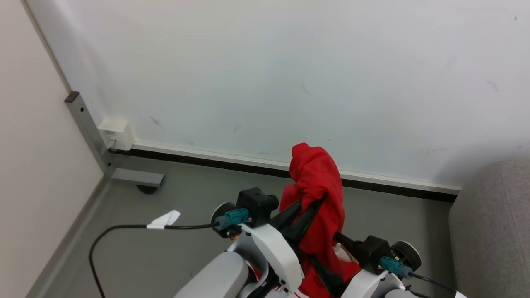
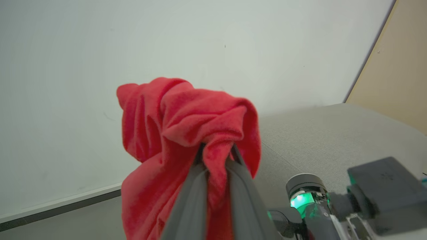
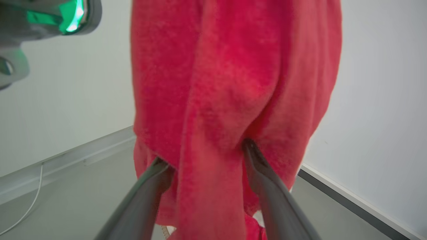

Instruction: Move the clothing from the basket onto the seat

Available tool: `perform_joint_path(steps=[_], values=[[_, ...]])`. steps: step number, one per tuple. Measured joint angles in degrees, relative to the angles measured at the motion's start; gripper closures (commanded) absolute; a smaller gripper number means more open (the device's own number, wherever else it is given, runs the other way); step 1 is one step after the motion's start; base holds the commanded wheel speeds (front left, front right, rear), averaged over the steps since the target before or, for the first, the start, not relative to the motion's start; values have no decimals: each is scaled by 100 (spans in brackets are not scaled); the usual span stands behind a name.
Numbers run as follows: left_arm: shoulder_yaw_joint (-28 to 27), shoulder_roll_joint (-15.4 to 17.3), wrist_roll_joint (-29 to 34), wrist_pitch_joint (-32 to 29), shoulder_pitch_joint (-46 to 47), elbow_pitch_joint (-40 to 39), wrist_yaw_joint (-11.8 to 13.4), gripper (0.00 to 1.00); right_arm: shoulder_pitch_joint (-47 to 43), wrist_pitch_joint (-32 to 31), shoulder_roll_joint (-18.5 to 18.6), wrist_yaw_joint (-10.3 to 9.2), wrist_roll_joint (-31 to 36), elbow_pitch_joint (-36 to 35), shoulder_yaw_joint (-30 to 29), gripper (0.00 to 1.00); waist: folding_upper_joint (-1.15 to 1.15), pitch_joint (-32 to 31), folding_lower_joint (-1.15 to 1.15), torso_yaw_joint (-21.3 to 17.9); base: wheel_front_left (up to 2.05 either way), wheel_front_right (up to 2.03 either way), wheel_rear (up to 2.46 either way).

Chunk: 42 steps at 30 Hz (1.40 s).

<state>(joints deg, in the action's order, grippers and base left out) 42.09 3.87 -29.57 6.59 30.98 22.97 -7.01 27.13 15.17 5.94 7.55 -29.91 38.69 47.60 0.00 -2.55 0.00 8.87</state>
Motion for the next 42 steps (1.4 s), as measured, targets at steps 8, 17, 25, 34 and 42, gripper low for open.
perform_joint_path(steps=[8, 17, 25, 34, 42], values=[[264, -54, -132, -21, 30, 27, -9, 100, -1, 0, -120, 0, 291, 66, -366, 46, 0, -53, 0, 186, 0, 0, 0], [224, 10, -242, 46, 80, 177, 1, 100, -39, 0, -175, 0, 332, -73, -547, 100, 0, -64, 0, 184, 0, 0, 0], [111, 90, -293, 153, 98, 387, 45, 100, -282, -2, -99, 0, 312, -521, -761, 100, 0, -33, 0, 67, 0, 0, 0], [79, 159, -378, 229, 94, 527, 86, 100, -610, -1, 3, 0, 322, -1114, -1321, 100, 0, -26, 0, -133, 0, 0, 0], [146, 164, -389, 252, 72, 352, 127, 0, -684, -1, 113, 0, 422, -1421, -1642, 100, 0, 0, 0, -448, 0, 0, 0]])
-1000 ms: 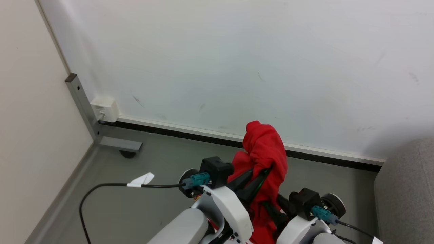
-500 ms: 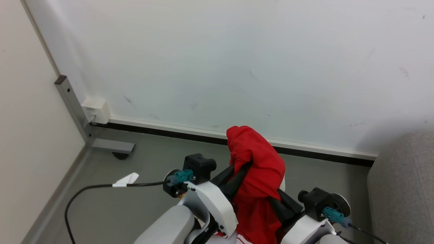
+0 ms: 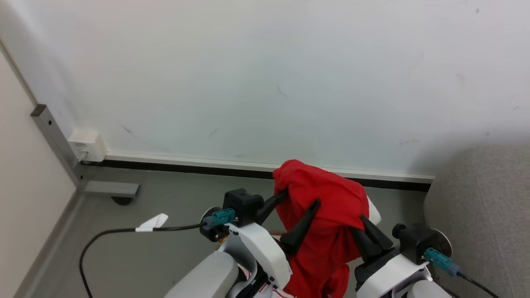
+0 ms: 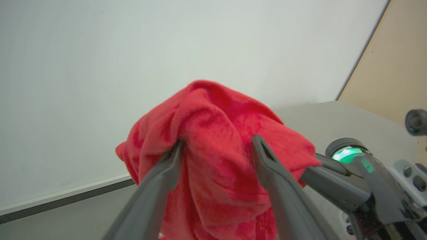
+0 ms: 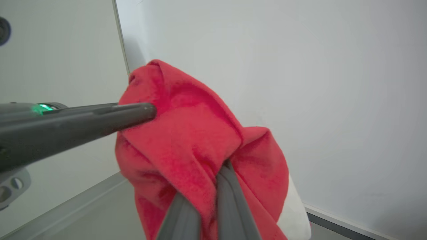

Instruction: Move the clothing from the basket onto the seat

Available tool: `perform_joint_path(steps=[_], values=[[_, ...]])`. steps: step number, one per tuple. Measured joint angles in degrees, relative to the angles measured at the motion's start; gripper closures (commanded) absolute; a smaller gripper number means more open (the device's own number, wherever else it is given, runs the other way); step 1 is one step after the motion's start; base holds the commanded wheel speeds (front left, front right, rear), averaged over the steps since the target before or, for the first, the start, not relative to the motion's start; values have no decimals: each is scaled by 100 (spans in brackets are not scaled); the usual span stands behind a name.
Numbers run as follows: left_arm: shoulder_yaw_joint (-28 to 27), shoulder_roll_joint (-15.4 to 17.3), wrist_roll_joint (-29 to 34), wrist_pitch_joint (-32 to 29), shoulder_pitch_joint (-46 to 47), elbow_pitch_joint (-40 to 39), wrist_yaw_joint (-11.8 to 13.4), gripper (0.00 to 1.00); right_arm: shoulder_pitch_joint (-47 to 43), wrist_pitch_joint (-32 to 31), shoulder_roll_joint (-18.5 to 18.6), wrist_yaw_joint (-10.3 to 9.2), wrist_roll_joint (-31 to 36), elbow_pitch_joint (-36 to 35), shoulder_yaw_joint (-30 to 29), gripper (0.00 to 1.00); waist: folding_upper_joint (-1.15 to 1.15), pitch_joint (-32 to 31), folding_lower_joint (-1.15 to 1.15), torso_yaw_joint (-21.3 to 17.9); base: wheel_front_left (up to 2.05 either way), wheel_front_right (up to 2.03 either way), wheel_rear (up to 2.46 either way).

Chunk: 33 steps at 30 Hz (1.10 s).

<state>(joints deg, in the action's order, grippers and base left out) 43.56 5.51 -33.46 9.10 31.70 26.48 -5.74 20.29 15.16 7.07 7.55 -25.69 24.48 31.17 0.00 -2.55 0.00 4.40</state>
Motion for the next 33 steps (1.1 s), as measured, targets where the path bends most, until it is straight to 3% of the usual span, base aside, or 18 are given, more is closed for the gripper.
perform_joint_path(steps=[20, 33], values=[[122, 352, 178, 248, -230, -636, 224, 0, -35, 0, 582, 0, 252, -775, -916, 100, 0, 248, 0, -1432, 0, 0, 0], [264, 481, 491, 410, -202, -624, 278, 0, -195, 0, 555, 0, 345, -1237, -1537, 100, 0, 500, 0, -2533, 0, 0, 0]])
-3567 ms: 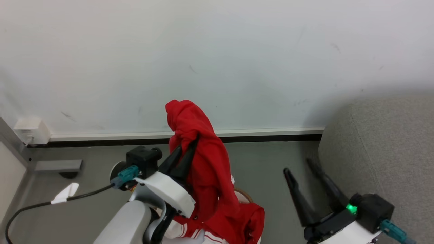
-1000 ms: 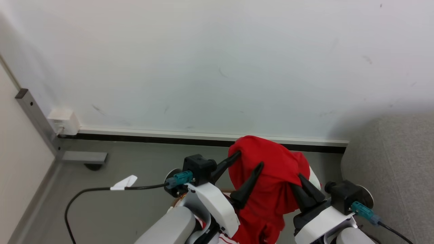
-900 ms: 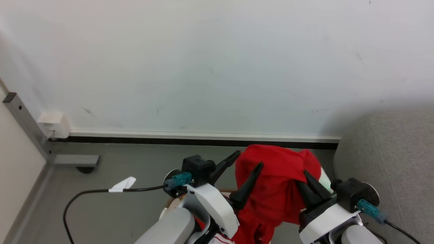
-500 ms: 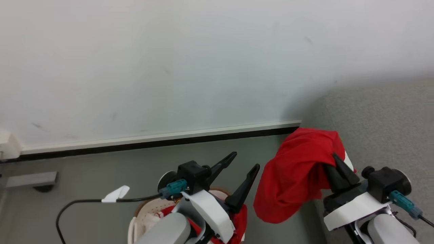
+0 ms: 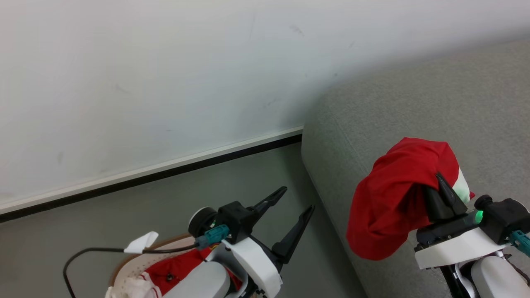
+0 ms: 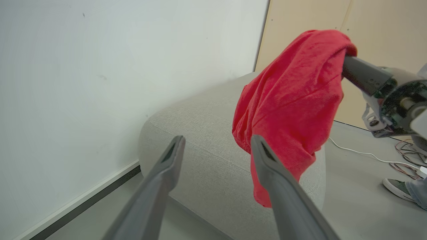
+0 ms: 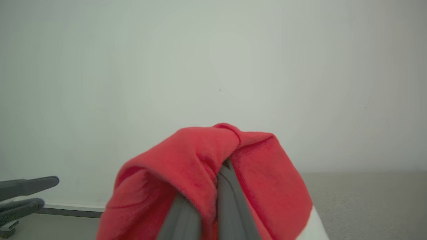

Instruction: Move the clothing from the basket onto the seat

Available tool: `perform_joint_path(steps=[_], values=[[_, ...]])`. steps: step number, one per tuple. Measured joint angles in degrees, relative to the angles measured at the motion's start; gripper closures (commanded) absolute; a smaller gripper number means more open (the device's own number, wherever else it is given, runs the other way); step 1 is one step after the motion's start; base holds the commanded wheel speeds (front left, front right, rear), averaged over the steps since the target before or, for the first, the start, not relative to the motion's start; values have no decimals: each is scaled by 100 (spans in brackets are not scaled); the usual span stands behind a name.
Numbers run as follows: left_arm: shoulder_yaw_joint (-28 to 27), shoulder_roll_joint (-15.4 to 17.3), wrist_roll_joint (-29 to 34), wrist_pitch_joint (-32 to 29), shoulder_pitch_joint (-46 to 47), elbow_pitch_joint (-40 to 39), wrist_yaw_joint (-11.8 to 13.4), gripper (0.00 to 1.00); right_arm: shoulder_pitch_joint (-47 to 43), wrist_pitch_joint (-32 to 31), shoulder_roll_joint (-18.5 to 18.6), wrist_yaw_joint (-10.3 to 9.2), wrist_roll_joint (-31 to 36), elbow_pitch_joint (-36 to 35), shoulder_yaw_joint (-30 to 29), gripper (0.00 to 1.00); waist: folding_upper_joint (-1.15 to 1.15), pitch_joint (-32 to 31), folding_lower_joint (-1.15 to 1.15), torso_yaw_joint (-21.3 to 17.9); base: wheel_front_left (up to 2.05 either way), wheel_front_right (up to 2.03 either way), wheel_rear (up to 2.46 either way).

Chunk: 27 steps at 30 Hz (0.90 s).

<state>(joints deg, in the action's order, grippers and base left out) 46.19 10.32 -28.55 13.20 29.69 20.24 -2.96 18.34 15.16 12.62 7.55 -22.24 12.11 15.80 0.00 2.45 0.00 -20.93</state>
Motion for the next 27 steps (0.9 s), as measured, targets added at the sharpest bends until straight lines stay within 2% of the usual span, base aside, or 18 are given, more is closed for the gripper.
perform_joint_path(steps=[6, 13, 20, 27], values=[[46, 66, 177, 58, 88, 19, 20, 0, -102, 0, -76, 0, 12, -208, -244, 100, 0, 183, 0, -375, 0, 0, 0], [49, 63, 235, 104, 176, 15, 49, 0, -108, 0, -88, 0, 10, -310, -457, 100, 0, 381, 0, -605, 0, 0, 0], [89, 60, 271, 91, 308, -1, 38, 0, -2, 0, -3, 0, -11, -341, -608, 100, 0, 583, 0, -641, 0, 0, 0], [140, 162, 355, -157, 643, -197, -1, 0, 594, 1, 174, 0, -257, -272, -988, 100, 0, 1105, 0, -509, 0, 0, 0]])
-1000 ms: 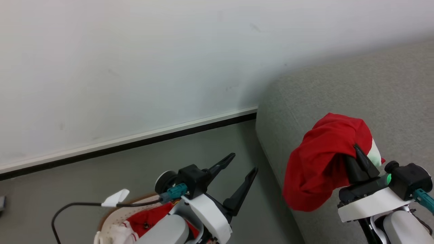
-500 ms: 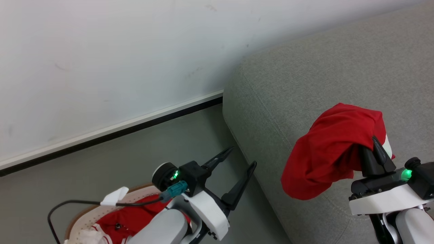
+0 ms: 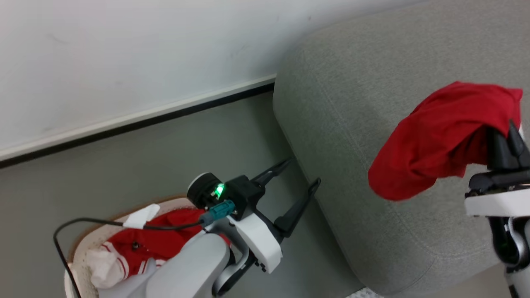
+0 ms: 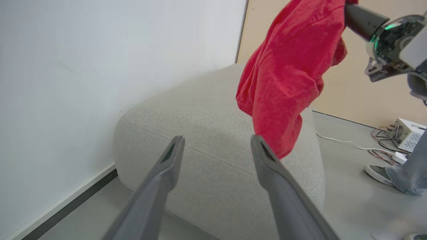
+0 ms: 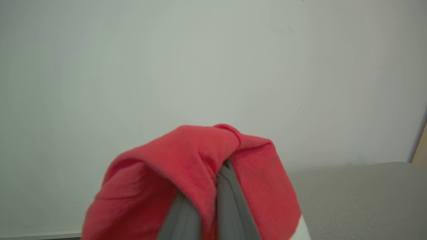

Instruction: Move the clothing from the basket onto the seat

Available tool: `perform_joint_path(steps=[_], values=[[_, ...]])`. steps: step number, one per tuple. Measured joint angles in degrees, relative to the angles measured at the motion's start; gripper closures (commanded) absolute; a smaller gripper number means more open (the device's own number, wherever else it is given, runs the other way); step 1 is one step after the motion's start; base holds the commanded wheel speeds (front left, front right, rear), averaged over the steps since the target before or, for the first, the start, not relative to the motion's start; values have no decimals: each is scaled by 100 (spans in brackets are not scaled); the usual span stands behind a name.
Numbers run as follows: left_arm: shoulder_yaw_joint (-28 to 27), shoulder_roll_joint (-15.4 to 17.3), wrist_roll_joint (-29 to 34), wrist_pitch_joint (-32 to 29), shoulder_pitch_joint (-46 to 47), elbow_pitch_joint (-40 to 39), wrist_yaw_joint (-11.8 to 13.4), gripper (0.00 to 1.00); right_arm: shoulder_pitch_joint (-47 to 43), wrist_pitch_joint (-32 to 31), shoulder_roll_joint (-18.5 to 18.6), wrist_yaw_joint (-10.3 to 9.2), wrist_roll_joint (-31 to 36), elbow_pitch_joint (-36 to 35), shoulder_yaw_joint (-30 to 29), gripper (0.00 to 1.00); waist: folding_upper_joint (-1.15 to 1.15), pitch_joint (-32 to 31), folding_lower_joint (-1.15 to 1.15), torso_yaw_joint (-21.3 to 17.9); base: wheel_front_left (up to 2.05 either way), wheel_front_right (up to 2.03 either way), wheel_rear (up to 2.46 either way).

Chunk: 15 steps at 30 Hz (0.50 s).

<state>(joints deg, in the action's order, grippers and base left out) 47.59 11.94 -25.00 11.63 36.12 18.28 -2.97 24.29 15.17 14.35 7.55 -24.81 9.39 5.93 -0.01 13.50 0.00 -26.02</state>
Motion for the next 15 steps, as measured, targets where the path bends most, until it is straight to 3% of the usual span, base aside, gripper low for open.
perform_joint_path(steps=[9, 15], values=[[-30, 234, 141, -358, 440, -402, 19, 0, 1132, -2, 377, 0, -290, 522, -483, 100, 0, 976, -1, 349, 0, 0, 0], [-59, 348, 260, -526, 751, -677, 69, 0, 1779, -1, 630, 0, -131, 775, -1298, 100, 0, 1640, -1, 639, 0, 0, 0]])
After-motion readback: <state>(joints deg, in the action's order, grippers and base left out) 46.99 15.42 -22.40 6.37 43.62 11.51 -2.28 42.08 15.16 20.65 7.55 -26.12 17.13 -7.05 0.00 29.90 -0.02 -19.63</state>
